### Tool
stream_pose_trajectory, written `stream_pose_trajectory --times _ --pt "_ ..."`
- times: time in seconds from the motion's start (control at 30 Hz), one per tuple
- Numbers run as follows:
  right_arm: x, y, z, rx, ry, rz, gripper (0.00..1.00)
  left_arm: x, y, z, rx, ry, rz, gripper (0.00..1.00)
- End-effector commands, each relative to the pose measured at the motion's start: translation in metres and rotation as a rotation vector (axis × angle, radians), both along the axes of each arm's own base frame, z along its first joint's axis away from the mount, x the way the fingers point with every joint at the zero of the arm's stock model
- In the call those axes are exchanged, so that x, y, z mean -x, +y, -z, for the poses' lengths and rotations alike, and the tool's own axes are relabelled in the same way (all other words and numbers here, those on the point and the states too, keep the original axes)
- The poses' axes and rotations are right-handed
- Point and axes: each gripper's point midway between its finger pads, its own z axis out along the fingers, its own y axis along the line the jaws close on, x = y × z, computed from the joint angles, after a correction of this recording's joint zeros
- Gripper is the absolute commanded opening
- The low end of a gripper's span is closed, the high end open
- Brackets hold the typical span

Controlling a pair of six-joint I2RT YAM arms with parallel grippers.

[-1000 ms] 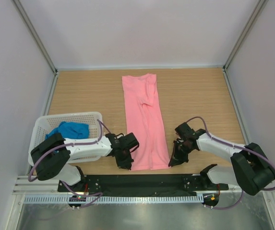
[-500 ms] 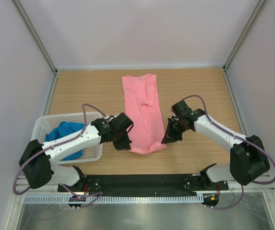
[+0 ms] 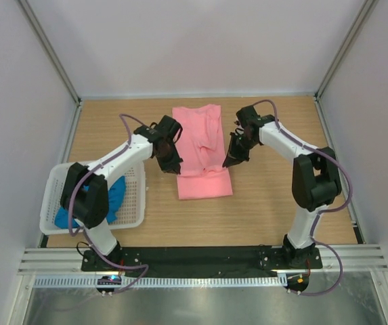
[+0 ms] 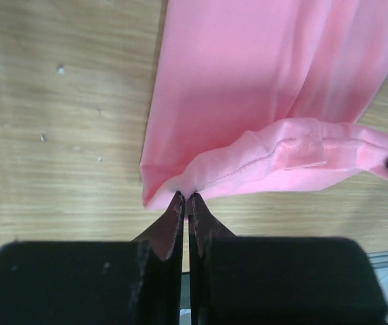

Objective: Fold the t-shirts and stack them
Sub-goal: Fold the tshirt

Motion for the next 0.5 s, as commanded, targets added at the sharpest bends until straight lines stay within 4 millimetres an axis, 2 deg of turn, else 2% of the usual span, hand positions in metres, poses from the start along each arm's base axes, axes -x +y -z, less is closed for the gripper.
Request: stream_pose_trajectory --times 0.0,0.13,0.33,0.47 --pt "-0.024 -0.001 -0.005 -0.011 -0.027 -0.026 0.01 -0.017 -0.003 -0.003 0.025 0.009 0.048 0.0" --pt "-0.047 -0.004 -0.009 -0.026 -0.047 -0.012 0.01 -0.037 -0.005 -0.001 0.032 0.009 0.045 0.0" --pt "-0.067 0.001 -0.008 -0.073 -0.054 -0.02 0.01 -0.058 -0.002 0.002 0.032 0.017 0.033 0.0" --pt "-0.078 0.004 0.002 -0.098 -0.029 -0.011 0.01 -0.071 -0.003 0.002 0.026 0.024 0.038 0.0"
